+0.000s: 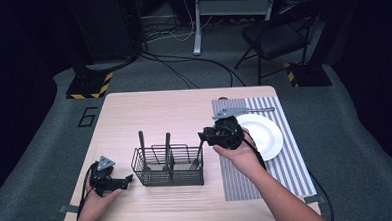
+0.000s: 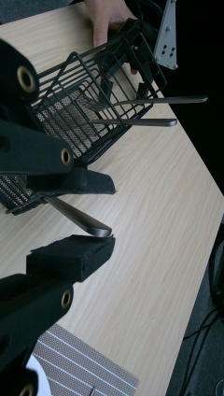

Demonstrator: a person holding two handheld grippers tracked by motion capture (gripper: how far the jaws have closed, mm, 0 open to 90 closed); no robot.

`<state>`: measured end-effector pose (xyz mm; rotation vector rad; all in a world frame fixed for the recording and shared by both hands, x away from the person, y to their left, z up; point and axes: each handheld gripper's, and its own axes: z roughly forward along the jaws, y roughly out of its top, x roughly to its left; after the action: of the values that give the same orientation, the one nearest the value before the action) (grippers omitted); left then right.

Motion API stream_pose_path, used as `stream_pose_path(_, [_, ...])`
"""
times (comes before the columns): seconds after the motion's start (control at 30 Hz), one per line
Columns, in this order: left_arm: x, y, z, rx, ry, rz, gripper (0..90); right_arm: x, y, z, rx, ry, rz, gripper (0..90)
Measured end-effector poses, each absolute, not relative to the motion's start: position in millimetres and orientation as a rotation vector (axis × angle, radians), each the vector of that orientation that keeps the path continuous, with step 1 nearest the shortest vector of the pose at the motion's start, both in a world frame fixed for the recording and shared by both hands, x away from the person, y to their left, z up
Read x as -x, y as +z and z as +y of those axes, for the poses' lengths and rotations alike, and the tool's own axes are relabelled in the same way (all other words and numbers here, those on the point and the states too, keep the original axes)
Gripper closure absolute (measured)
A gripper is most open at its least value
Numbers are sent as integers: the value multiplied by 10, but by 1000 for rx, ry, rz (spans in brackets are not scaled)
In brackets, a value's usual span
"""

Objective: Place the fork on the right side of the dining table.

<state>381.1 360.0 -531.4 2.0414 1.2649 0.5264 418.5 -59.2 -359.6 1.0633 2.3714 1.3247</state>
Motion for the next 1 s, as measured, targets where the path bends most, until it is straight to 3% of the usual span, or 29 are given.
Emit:
stream_pose_path(0.73, [-3811,-5314,3600,-2041,527,1265,1,-4082,-3438,-426,-977,1356,2396,852])
stream_pose_path(1.0, [-3811,-5314,3600,-2042,527,1265,2,-4027,-3380,-276,-904,1346,2441,863])
